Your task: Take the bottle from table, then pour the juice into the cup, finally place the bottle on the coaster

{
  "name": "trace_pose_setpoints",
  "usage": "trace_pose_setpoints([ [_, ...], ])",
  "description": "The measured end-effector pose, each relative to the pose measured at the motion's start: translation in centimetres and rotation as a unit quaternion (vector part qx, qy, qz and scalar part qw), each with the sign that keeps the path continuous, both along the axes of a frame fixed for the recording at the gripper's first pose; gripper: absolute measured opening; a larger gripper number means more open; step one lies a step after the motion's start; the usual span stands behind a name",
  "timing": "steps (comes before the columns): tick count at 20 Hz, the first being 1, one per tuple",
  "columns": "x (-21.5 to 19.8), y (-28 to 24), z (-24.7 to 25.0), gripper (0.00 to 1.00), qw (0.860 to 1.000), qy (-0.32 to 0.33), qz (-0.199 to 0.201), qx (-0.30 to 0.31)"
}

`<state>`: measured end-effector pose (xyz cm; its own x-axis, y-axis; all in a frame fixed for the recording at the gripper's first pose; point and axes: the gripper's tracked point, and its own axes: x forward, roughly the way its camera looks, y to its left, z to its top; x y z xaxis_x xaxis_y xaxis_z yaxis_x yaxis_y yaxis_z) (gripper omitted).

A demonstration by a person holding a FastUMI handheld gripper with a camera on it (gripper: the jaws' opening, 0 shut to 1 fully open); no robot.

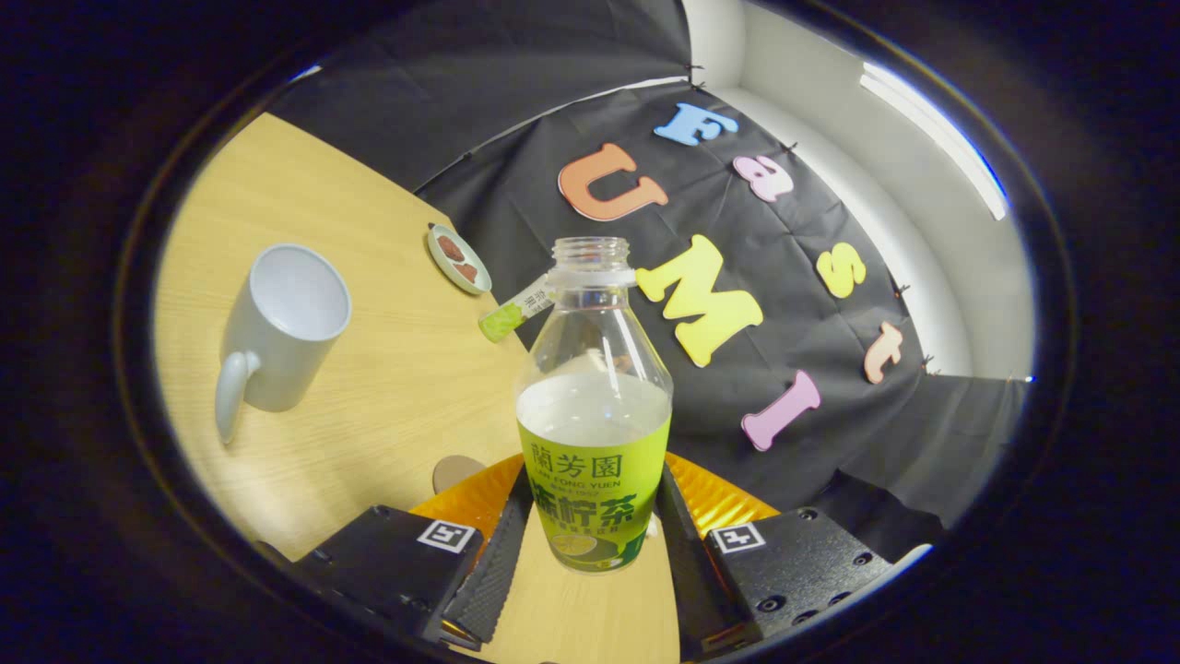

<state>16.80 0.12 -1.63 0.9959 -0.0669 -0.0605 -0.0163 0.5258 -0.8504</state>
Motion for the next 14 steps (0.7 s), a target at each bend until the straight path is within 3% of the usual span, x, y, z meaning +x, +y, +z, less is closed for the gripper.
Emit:
trace_pose_setpoints([
  [6,0.3,1.1,-0.8,0.78,0.996,-0.021,0.005,-0.082],
  [14,1.1,3.2,0.4,0.78,0.981,-0.057,0.018,-0.185],
])
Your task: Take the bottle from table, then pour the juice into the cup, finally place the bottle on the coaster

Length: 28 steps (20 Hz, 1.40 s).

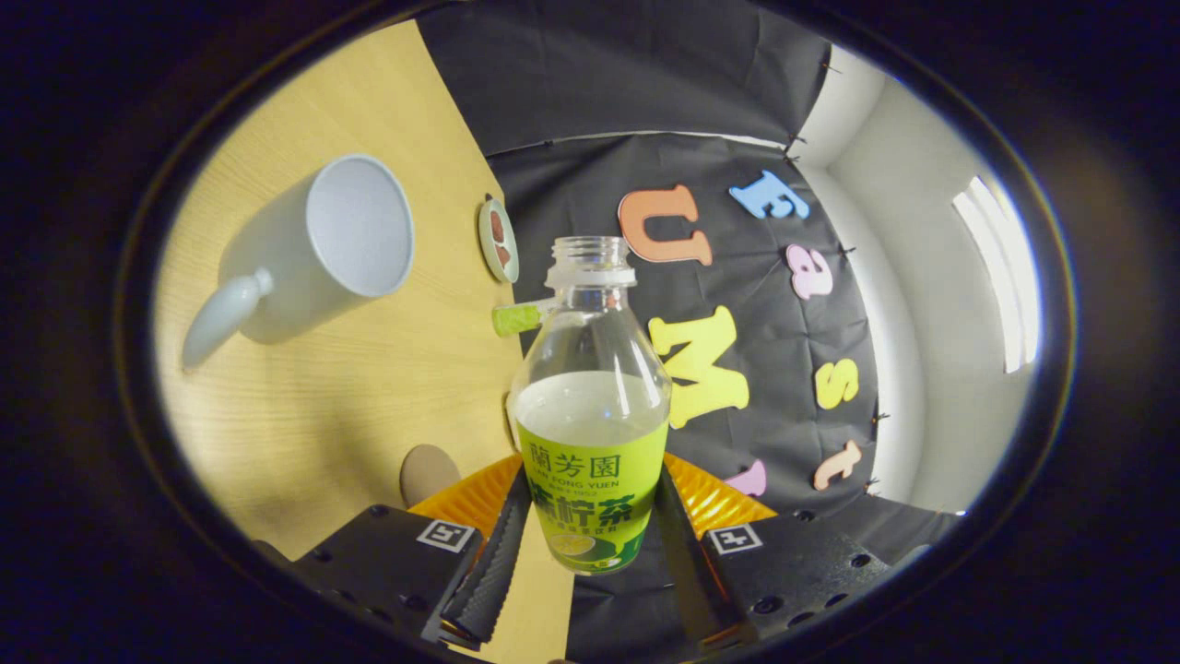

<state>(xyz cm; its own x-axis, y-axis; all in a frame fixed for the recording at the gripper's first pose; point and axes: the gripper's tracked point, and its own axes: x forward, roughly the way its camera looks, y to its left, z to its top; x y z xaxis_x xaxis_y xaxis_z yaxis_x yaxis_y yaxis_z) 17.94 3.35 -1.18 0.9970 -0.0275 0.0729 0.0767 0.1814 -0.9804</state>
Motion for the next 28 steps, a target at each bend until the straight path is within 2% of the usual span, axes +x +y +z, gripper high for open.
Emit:
trace_pose_setpoints([
  [15,0.1,0.8,0.8,0.77,0.992,-0.030,0.003,-0.124],
  [28,0.0,1.0,1.6,0.77,0.984,-0.029,-0.003,-0.176],
])
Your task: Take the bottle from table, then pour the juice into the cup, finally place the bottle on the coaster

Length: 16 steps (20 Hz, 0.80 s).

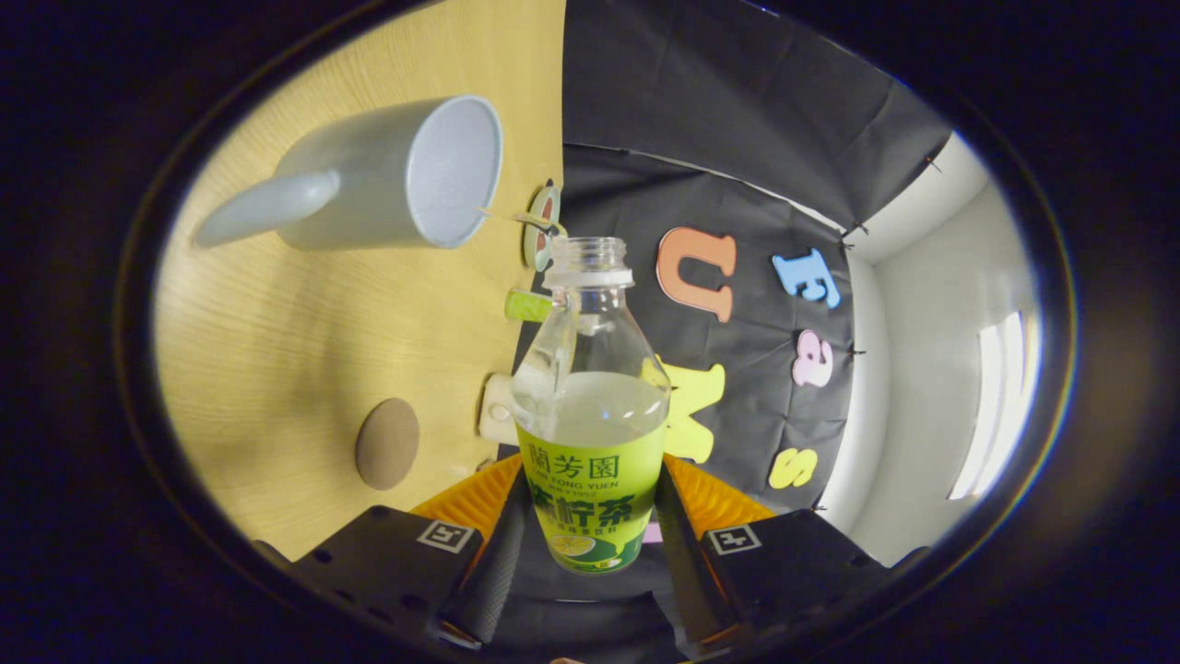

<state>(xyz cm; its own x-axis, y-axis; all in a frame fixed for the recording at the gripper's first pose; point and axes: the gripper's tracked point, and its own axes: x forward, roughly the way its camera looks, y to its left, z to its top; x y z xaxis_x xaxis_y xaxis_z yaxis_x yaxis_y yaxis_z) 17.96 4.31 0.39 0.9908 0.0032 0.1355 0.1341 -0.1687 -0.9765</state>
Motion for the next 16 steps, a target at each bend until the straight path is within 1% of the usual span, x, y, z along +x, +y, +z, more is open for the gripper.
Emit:
trace_pose_setpoints([
  [7,-0.1,0.1,0.9,0.77,1.000,-0.005,-0.001,-0.022],
  [16,-0.4,0.5,1.8,0.77,0.999,-0.015,0.008,-0.043],
])
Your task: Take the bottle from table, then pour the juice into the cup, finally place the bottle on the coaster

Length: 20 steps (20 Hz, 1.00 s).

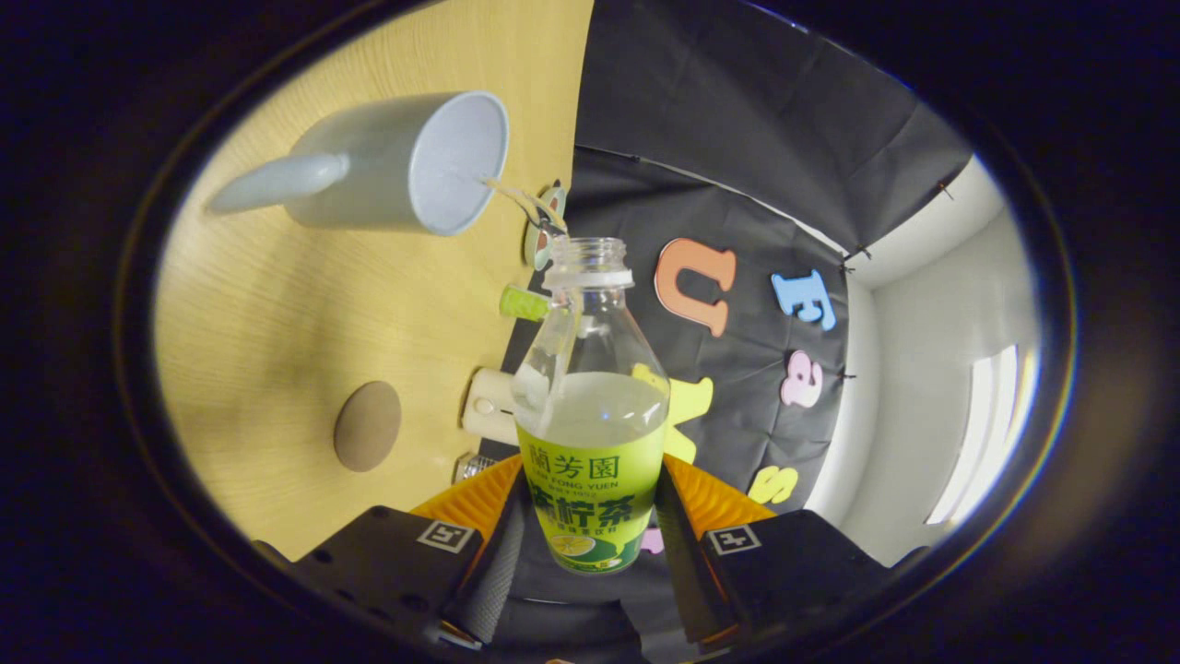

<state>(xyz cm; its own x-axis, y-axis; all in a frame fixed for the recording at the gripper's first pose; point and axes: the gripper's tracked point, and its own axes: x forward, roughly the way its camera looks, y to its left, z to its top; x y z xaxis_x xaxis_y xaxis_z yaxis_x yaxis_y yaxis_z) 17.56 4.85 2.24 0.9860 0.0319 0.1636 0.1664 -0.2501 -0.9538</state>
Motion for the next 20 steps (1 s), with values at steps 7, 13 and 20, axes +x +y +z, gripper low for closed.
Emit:
trace_pose_setpoints([
  [7,0.0,0.4,1.3,0.77,1.000,-0.010,0.004,-0.018],
  [13,-0.1,0.6,2.4,0.77,0.999,-0.019,0.003,-0.032],
  [20,0.3,0.9,3.2,0.77,0.999,-0.026,0.004,-0.046],
])
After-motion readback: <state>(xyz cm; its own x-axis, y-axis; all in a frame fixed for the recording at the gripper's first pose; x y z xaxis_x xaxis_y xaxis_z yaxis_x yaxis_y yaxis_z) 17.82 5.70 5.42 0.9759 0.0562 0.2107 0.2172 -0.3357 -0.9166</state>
